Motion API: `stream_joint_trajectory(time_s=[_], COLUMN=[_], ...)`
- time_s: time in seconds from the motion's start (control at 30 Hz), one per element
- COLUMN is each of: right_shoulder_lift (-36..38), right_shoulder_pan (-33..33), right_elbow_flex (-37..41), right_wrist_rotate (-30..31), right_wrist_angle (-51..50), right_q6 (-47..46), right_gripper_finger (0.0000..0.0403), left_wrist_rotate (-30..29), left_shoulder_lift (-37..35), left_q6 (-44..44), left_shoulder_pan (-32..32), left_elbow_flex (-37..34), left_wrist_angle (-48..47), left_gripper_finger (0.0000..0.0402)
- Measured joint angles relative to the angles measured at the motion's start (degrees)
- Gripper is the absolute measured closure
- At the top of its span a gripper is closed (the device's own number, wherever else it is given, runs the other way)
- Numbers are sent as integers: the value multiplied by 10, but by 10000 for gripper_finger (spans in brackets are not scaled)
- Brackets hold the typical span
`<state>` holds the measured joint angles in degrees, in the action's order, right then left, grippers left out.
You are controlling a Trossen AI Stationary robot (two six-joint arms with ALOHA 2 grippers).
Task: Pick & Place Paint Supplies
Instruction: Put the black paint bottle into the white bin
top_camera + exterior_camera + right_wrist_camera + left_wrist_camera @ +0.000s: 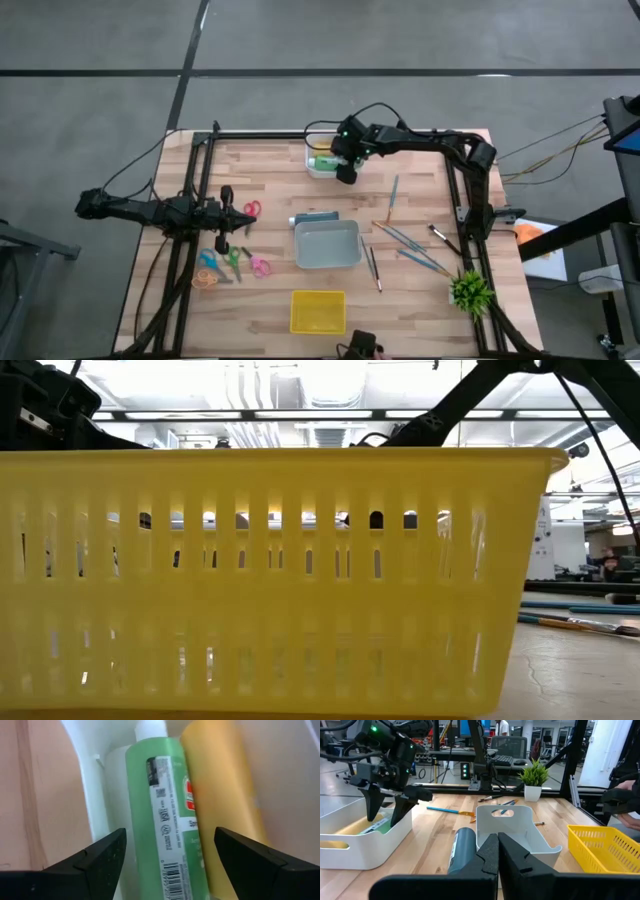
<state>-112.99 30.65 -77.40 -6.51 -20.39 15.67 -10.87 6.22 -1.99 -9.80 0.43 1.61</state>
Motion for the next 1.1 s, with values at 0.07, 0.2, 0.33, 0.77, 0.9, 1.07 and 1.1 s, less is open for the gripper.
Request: stream_joint_trajectory(time_s=[0.07,0.2,0.33,0.77,0.9,1.07,1.1], right_shoulder_lift=[13,46,76,86,68,45,42], right_shoulder_pan=[0,-8,-29,-150,-181,-188,-187], right_elbow_flex=[0,0,0,0,0,-1,-1], right_wrist_rotate=[-2,-3,-4,-40,-12,-18,-26], right_wrist_angle=[0,-2,-2,13,45,61,60], right_q6=[3,3,-11,-45,-67,-101,-110], right_gripper_finger=[101,101,101,101,101,101,101], left_wrist_rotate=[0,0,0,0,0,0,0], left_shoulder_lift=[0,0,0,0,0,0,0], left_q6=[0,0,0,0,0,0,0], left_shoulder_pan=[0,0,0,0,0,0,0], left_elbow_flex=[0,0,0,0,0,0,0], left_wrist_angle=[0,0,0,0,0,0,0], left_gripper_finger=[401,401,401,401,401,401,401])
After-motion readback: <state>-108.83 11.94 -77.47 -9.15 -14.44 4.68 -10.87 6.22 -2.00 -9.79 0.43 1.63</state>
